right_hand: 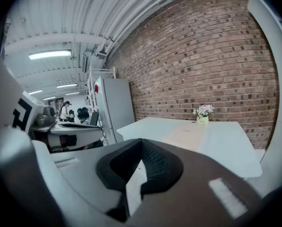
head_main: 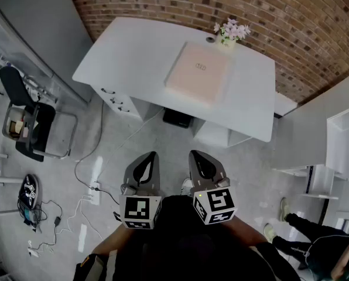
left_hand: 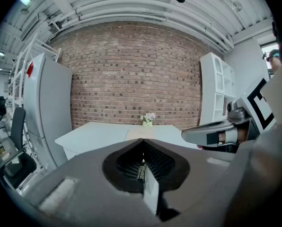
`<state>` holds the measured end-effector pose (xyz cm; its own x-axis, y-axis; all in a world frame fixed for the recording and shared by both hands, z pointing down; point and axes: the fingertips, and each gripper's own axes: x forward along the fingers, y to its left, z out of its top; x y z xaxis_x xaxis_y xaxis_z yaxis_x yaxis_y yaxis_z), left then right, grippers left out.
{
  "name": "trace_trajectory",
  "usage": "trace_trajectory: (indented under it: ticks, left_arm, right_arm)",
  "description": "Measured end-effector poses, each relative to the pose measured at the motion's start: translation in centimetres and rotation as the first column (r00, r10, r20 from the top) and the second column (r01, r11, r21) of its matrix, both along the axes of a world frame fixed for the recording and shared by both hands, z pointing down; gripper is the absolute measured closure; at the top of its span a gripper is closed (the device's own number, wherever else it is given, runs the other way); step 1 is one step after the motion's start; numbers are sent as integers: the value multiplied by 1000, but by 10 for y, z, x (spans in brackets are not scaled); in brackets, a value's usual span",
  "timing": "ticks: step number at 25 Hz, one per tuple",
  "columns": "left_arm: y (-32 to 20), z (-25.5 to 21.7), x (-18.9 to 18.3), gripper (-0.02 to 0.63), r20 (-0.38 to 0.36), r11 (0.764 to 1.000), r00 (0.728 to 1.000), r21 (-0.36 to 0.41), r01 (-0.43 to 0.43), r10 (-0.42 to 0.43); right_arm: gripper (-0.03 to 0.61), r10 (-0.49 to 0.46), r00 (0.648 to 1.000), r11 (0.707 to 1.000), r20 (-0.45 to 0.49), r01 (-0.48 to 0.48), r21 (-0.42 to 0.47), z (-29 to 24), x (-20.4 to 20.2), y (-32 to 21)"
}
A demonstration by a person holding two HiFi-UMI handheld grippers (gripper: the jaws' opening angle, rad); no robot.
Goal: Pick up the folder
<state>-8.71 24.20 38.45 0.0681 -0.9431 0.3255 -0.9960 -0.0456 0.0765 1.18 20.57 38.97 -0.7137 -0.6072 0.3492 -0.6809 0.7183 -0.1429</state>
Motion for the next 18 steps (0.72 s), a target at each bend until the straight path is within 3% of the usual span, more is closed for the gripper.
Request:
trace_trajectory:
  ticks: [18]
  left_arm:
    - [-17, -6, 57, 616, 46, 1000, 999, 0, 16, -16]
  right_arm:
    - [577, -10, 999, 1000, 53, 11, -12, -2, 56, -22]
